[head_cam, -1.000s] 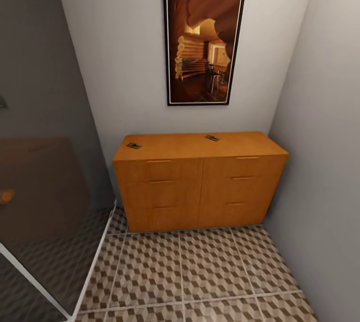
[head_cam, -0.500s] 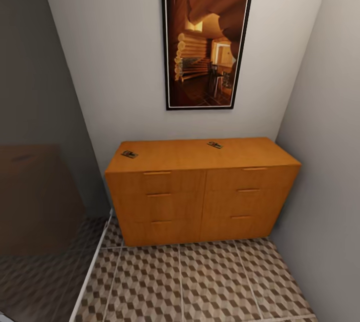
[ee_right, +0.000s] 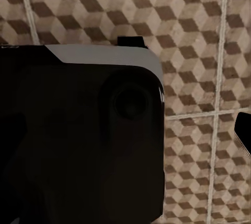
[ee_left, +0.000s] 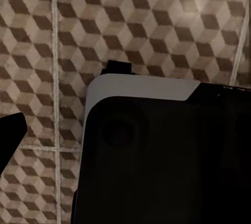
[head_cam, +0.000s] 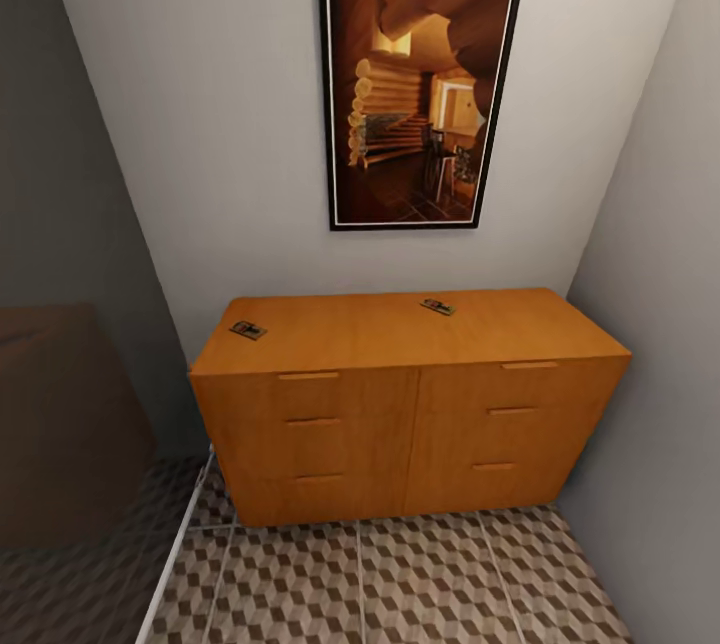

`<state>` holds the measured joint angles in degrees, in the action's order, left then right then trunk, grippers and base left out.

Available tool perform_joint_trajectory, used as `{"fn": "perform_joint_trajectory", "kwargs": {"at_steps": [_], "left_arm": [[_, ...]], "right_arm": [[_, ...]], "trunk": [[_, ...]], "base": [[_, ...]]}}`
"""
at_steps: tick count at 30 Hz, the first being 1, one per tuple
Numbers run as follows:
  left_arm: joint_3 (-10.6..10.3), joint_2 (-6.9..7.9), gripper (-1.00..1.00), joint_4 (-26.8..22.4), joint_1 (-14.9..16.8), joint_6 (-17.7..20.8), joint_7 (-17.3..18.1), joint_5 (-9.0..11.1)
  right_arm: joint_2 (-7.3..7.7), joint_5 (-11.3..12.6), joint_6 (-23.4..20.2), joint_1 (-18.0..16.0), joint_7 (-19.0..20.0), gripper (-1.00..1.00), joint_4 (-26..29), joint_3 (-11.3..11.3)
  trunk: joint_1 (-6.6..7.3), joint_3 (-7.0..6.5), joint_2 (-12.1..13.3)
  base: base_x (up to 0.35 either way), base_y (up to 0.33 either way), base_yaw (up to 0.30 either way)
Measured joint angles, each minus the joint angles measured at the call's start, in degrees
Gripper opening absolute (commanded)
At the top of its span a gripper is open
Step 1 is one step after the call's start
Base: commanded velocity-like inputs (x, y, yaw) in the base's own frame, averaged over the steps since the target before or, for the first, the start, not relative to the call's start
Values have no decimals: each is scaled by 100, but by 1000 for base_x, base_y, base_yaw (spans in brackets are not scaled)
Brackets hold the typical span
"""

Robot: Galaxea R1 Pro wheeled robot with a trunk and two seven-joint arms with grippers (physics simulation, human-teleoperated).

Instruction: Take the four mousetraps from the cabinet in the bathroom and place them on the bathroom floor. Make sure all four end up on the same floor surface, and ensure that at least two of them are either under or directly next to the same bathroom sink.

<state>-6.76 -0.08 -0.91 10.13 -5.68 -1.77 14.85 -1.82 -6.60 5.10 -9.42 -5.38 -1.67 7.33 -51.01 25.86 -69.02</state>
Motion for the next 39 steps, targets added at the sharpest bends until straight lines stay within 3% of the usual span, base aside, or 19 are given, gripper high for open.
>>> {"fn": "perform_joint_trajectory", "kwargs": {"at_steps": [16,39], "left_arm": [[8,24,100,1,1,-79,-2,1],[40,25,100,1,0,-110,-2,35]], "right_arm": [[3,0,1,0,-1,100,0,0],[5,0,0,0,-3,100,0,0]], "trunk": [[-1,0,0],[-3,0,1]], "base": [[302,0,0],[21,0,0]]}}
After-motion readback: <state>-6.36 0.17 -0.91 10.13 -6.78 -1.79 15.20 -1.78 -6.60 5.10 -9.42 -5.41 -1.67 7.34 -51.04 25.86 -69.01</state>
